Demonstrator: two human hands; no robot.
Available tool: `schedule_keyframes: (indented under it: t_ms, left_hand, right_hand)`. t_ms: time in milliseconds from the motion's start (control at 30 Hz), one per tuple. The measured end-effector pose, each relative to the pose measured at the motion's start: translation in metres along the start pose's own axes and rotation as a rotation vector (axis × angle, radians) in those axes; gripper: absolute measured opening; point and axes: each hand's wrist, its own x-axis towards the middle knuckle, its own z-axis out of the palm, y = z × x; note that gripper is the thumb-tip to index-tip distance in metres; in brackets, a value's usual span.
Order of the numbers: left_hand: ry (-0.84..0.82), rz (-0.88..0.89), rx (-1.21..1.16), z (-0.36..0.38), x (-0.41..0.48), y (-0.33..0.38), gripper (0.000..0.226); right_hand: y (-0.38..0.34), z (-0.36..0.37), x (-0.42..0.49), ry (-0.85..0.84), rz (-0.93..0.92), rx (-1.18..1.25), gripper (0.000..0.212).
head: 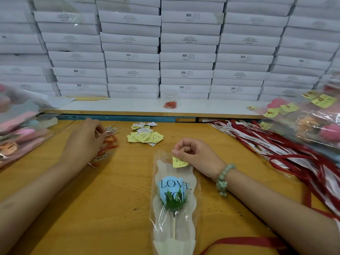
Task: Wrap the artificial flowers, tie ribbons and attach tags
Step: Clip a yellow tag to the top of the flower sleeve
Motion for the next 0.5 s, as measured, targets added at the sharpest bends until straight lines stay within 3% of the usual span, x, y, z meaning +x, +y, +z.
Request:
schedule_keyframes:
  t_ms: [200, 500]
  left_hand:
    - [0.011, -0.18, -0.297, 0.0066, -0.0019, 0.002, 0.014]
    - [0.066, -0.097, -0.232, 0.0048, -0.0033, 0.0034, 0.014]
  right_hand:
    - [0.0012, 0.0002, 0.0005, -0.007, -0.009, -0.011, 0.006]
    - [0.0025, 0.0002, 0.0011, -0.01, -0.008, -0.013, 0.006]
